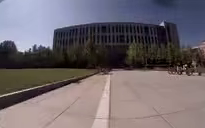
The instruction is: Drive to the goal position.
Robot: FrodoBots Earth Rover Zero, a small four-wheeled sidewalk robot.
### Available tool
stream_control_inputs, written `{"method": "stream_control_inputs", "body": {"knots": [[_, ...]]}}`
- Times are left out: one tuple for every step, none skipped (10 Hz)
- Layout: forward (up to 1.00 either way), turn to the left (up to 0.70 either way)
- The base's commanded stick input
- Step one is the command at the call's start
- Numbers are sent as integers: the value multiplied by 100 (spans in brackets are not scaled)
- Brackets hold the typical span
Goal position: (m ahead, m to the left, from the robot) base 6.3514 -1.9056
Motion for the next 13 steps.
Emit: {"method": "stream_control_inputs", "body": {"knots": [[70, 1], [70, 0], [70, -4], [70, -10], [70, -16], [70, -22], [70, -28], [70, -34], [70, -32], [70, -31], [70, -29], [70, -27], [70, -23]]}}
